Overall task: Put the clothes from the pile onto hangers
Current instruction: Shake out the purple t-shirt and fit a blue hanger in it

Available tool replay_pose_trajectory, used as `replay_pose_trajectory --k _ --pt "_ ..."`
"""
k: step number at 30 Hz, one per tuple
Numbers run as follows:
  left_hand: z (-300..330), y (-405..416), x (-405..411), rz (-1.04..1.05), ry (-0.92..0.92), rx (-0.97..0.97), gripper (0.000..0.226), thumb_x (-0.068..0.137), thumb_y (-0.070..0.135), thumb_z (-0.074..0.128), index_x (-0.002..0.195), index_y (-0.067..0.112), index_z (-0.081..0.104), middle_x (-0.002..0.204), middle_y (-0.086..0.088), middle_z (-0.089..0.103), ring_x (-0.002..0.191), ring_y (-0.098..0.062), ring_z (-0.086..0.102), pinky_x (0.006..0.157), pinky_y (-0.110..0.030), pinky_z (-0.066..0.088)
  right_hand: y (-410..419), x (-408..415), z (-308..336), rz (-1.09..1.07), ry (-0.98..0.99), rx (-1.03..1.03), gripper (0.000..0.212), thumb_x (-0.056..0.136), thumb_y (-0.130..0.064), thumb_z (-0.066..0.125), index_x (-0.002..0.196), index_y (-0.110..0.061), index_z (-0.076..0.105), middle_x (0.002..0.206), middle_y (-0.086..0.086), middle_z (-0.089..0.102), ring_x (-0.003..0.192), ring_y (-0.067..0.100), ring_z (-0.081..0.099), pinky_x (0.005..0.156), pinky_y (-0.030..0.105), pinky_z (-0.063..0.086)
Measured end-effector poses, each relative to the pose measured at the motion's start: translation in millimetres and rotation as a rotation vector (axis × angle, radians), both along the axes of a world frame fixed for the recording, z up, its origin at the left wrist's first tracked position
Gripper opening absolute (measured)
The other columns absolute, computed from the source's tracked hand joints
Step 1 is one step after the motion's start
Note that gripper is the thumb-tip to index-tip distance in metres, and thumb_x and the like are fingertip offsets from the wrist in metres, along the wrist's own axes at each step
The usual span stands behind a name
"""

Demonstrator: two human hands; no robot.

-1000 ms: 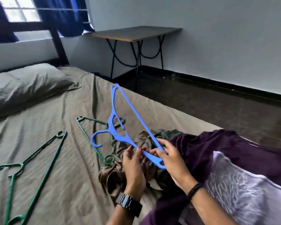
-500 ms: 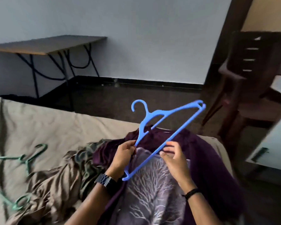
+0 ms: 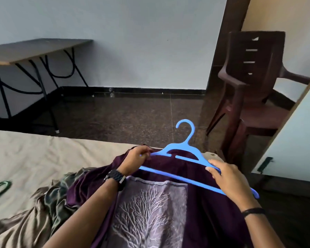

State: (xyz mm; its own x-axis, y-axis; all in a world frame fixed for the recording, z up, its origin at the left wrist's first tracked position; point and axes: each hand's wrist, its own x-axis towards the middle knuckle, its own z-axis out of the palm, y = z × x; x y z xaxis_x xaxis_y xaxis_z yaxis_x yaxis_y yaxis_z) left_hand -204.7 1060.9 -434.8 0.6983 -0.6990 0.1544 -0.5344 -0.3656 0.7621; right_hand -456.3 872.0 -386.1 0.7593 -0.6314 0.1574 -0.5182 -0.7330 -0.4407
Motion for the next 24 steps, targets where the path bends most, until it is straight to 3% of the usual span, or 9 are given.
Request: replay_pose_trajectory --k 4,7,12,16,20,22,24 --pt "-18 -18 11 0.378 -0.129 -0.048 0.020 0.083 0.000 0.060 0.102 0.003 0.068 0.100 -0.016 0.061 0.097 -0.024 0.054 0.093 -0.028 0.038 2 -2 7 -0.073 -0.080 -0.057 0.031 0.093 -0.032 0.056 0.123 -0.034 0.061 0.110 0.001 0.070 0.100 0.032 0.063 0.072 0.038 0.048" --pt "-29 -23 17 0.492 -0.006 0.068 0.021 0.088 0.008 0.058 0.106 -0.003 0.058 0.107 -0.024 0.058 0.109 -0.036 0.050 0.093 -0.031 0.033 -7 2 5 -0.093 -0.073 -0.030 0.033 0.094 -0.030 0.054 0.127 -0.034 0.059 0.105 0.004 0.071 0.098 0.032 0.063 0.069 0.036 0.045" --pt "-32 -28 30 0.521 0.052 0.283 0.034 0.092 0.024 0.057 0.109 -0.005 0.055 0.115 -0.025 0.058 0.112 -0.039 0.053 0.090 -0.039 0.039 -20 13 2 -0.092 0.003 0.075 0.031 0.093 -0.031 0.055 0.124 -0.033 0.062 0.104 0.005 0.071 0.098 0.031 0.063 0.075 0.041 0.052" --pt "-36 -29 39 0.495 0.063 0.238 0.028 0.093 0.017 0.051 0.094 -0.010 0.059 0.107 -0.028 0.062 0.106 -0.041 0.055 0.084 -0.040 0.039 -32 16 4 -0.054 0.023 0.157 0.026 0.091 -0.028 0.058 0.116 -0.033 0.066 0.086 -0.002 0.070 0.083 0.023 0.063 0.073 0.041 0.052" --pt "-41 -19 41 0.503 0.050 0.210 0.030 0.097 0.020 0.050 0.099 -0.010 0.055 0.109 -0.028 0.060 0.109 -0.041 0.052 0.086 -0.040 0.035 -43 17 10 -0.019 0.030 0.185 0.027 0.092 -0.025 0.060 0.117 -0.028 0.067 0.086 -0.003 0.071 0.083 0.018 0.063 0.072 0.038 0.050" --pt "-39 -17 39 0.445 -0.002 0.321 0.032 0.095 0.023 0.054 0.104 -0.008 0.054 0.111 -0.026 0.060 0.110 -0.040 0.052 0.087 -0.040 0.037 -48 19 13 -0.007 0.049 0.179 0.023 0.092 -0.024 0.060 0.113 -0.028 0.069 0.078 -0.004 0.070 0.076 0.015 0.061 0.069 0.037 0.048" --pt "-33 -17 38 0.393 -0.042 0.424 0.034 0.093 0.022 0.056 0.110 -0.007 0.053 0.116 -0.025 0.059 0.113 -0.038 0.052 0.089 -0.039 0.039 -50 22 14 -0.002 0.064 0.178 0.023 0.092 -0.024 0.060 0.112 -0.027 0.070 0.082 -0.004 0.071 0.080 0.016 0.062 0.075 0.039 0.051"
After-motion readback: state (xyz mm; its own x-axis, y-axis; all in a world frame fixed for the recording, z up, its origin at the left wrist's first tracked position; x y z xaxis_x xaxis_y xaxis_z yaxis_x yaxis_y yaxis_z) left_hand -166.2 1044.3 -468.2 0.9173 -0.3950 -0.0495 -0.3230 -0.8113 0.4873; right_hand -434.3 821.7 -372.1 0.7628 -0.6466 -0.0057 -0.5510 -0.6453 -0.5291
